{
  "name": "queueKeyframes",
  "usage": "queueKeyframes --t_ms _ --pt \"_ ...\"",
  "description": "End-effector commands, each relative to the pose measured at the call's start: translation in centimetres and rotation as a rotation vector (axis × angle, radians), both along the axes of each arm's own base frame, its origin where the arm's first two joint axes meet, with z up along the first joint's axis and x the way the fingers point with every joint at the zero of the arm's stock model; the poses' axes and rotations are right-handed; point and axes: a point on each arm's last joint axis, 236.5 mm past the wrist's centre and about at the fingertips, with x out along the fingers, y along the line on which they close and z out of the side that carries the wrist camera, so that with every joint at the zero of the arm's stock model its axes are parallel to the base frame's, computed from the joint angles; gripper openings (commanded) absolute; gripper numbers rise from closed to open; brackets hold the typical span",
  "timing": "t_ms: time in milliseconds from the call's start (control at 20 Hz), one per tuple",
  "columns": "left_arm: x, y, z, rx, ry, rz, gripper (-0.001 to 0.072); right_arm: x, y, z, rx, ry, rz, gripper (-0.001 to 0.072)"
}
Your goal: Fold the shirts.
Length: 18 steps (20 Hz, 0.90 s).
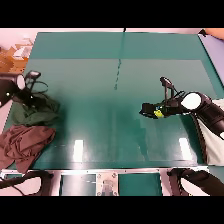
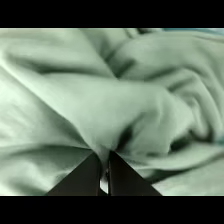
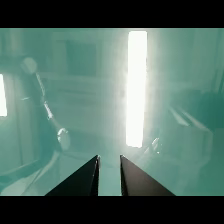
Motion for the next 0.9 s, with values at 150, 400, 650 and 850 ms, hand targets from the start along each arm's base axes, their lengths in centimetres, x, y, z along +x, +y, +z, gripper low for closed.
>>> queueKeyframes --t_ms 150,400,650,850 --pt "5.0 -8.7 17.2 -0.123 -0.314 -0.138 0.0024 1.8 -1.1 3.1 0.012 -0.04 -0.022 0.016" --pt "2.7 -24.4 27.5 -0.39 -0.514 -0.409 0.0024 3.8 -3.7 9.0 0.011 -0.107 -0.035 0.0161" --pt "-0.1 -35.8 21.5 -0.539 -0.307 -0.572 0.0025 4.3 -4.6 12.3 0.011 -0.142 -0.037 0.0162" --pt "-0.8 -41.7 14.3 -0.655 -0.097 -0.575 0.0625 3.7 -4.6 11.9 0.007 -0.112 -0.025 0.0418"
